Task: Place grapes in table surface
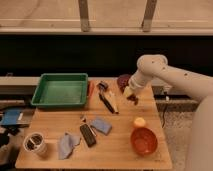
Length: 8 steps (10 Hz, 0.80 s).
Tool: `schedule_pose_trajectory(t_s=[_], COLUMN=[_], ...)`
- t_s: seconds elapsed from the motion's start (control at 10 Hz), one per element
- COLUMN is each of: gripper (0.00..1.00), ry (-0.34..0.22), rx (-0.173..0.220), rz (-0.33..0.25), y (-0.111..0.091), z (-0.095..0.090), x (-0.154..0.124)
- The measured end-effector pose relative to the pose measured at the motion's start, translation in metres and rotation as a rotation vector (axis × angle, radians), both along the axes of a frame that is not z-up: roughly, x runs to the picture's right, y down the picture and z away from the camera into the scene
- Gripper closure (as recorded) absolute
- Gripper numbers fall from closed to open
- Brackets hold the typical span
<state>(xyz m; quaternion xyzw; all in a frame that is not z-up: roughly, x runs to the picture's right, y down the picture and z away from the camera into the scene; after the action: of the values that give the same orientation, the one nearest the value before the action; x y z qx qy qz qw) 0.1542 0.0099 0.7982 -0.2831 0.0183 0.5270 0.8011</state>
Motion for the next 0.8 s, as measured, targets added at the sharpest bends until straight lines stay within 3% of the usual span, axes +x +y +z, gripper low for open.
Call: schedule_pose_trajectory(t_s=[0.2, 0.4, 0.6, 0.8], gripper=[1.0, 1.0, 1.0, 1.0], ry=[-0.01, -0.011, -0.002, 0.014], rx=[0.097, 0.161, 0.178, 0.157], rz=[0.024, 0.039, 0.047, 0.054], y=[-0.038, -0.061, -0.068, -0.059], z=[-0.024, -0.036, -0.036, -0.022], x=[-0.003, -0.002, 0.0, 0.004])
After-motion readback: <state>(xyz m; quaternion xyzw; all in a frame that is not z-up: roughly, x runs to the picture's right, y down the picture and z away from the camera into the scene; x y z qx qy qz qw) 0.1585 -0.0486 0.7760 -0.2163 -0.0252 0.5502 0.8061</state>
